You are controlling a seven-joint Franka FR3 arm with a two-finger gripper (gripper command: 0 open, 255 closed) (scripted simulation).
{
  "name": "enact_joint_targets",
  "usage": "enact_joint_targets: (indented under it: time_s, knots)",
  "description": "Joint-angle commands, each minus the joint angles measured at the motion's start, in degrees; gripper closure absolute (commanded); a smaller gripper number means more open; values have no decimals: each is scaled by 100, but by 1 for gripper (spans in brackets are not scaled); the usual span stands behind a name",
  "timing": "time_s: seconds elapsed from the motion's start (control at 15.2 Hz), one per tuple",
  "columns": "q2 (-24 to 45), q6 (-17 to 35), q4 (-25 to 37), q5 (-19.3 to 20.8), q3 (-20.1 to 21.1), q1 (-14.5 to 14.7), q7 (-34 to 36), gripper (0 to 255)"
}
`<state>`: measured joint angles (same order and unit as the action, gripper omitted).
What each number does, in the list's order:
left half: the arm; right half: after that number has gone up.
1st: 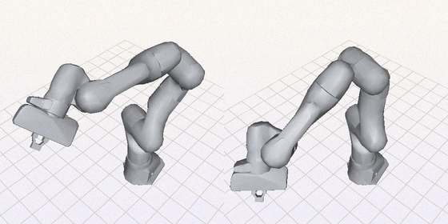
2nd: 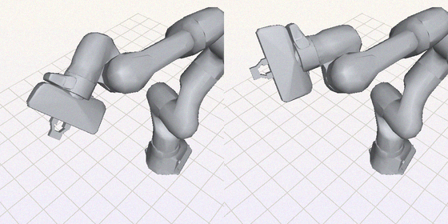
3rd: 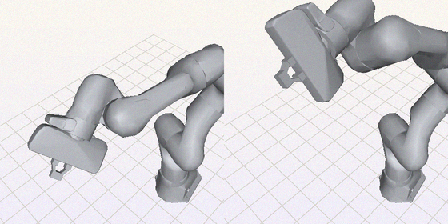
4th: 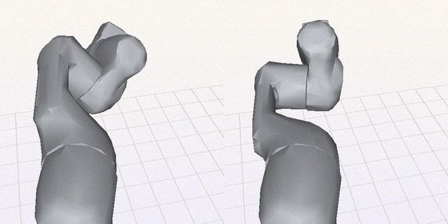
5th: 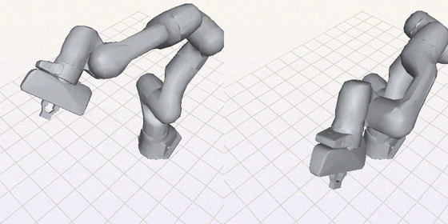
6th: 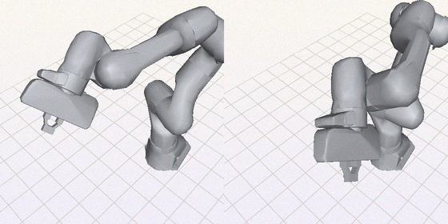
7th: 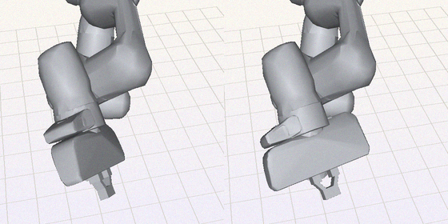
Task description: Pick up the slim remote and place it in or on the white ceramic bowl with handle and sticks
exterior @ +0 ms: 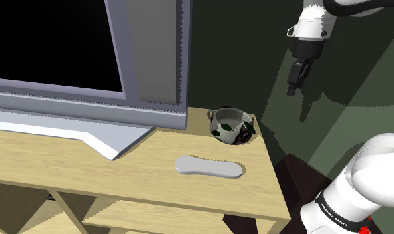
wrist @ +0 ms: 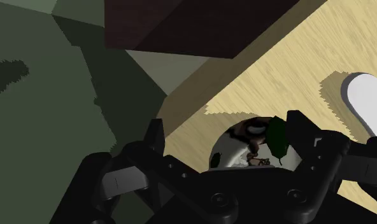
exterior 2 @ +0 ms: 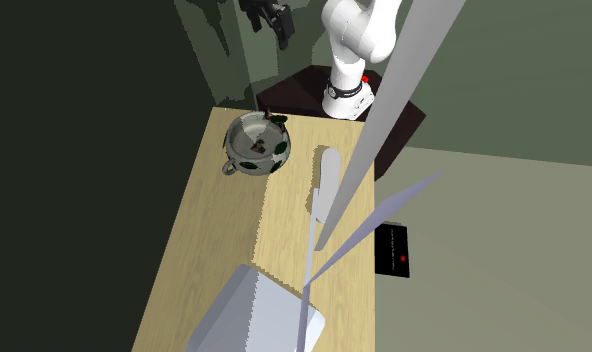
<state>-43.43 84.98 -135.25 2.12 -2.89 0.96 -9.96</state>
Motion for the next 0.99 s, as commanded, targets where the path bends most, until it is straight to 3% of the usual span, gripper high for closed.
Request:
enact_joint_targets:
  time_s: [0.0, 0.92]
  knots:
    - [0, 0, 0, 0, 0, 0, 0, 0]
    - [972, 2072, -736, -792, 1078, 1090, 4, 0]
